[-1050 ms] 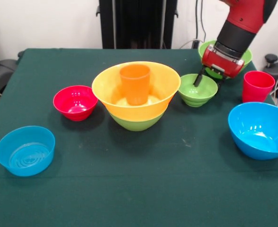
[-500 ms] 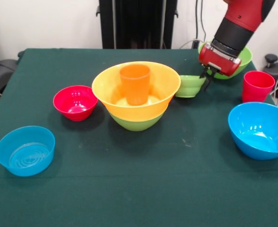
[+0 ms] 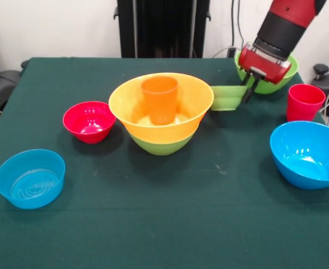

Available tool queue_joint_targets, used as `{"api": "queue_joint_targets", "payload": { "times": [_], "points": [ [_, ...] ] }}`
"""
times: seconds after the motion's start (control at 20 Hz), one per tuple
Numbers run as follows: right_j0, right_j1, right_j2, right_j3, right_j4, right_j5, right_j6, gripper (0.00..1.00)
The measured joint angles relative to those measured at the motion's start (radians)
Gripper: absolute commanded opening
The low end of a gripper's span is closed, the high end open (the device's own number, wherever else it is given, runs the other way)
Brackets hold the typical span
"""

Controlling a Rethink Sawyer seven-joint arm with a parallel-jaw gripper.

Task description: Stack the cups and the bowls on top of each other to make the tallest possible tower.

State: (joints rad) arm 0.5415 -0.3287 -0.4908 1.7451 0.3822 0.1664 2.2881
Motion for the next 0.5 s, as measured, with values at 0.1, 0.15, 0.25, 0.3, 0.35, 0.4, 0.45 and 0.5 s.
{"api": "queue_joint_targets", "payload": {
  "times": [0.1,0.15,0.25,0.3,0.35,0.4,0.45,0.5],
  "points": [
    [-0.006,-0.046,0.0,-0.001,0.0,0.08,0.0,0.0],
    [-0.006,-0.053,0.0,-0.001,0.0,0.094,0.0,0.0],
    [-0.006,-0.09,-0.002,-0.006,0.0,0.182,0.0,0.0],
    [-0.006,-0.105,-0.002,-0.008,-0.001,0.222,0.0,0.0],
    [-0.006,-0.139,-0.003,-0.014,-0.001,0.316,0.0,0.0],
    [-0.006,-0.154,-0.004,-0.017,-0.001,0.359,0.0,0.0],
    [-0.006,-0.161,-0.004,-0.018,-0.001,0.38,0.0,0.0],
    [-0.006,-0.193,-0.007,-0.026,-0.001,0.476,0.0,0.0]
  ]
}}
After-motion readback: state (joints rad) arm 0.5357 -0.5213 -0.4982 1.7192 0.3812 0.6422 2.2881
